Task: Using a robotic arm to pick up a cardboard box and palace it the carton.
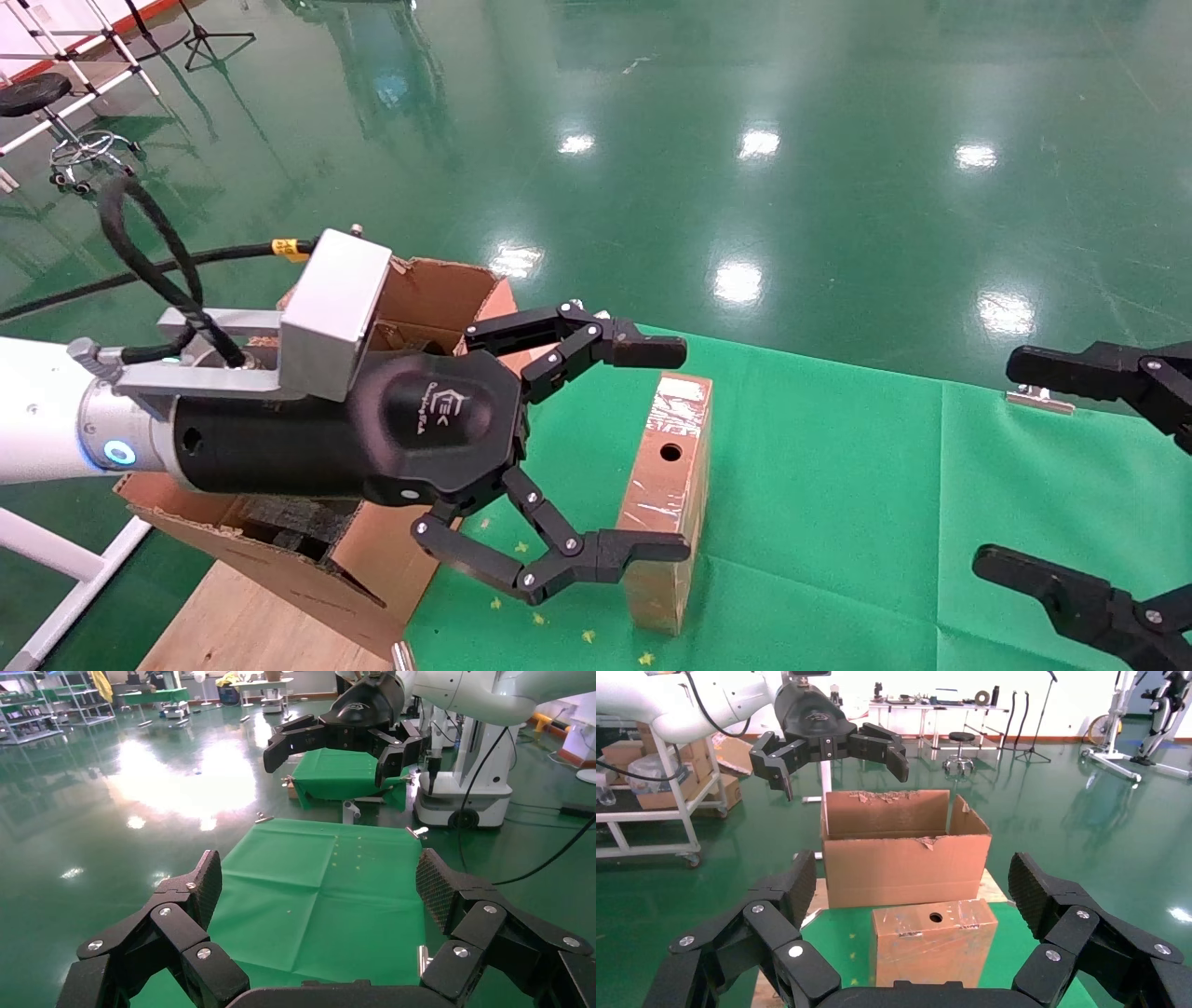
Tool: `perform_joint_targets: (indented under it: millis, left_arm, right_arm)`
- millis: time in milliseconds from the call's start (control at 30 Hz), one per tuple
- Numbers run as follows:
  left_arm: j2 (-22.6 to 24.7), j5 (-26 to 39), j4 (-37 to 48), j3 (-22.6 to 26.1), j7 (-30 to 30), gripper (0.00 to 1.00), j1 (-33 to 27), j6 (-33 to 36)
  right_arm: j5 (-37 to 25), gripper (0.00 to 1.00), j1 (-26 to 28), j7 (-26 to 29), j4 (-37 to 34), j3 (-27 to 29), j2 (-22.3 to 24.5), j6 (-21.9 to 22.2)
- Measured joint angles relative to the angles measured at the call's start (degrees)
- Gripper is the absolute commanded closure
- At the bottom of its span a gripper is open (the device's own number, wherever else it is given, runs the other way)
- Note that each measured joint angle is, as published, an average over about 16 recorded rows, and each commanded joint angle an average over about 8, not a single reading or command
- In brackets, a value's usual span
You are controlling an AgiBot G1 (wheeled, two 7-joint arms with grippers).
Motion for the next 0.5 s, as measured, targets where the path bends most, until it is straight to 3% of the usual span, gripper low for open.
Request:
perform_joint_targets:
  millis: [433, 500]
  left_arm:
    - [-0.03, 0.07, -0.02, 0.01, 0.02, 0.0, -0.01, -0.01]
    - [-0.11, 0.33, -0.06, 0.08, -0.02, 0.0, -0.06, -0.08]
  right_arm:
    - [0.0, 0.0, 0.0, 0.0, 0.0, 0.0, 0.0, 0.0]
    - [0.0, 0.12, 0.0, 0.0, 0.0, 0.0, 0.0, 0.0]
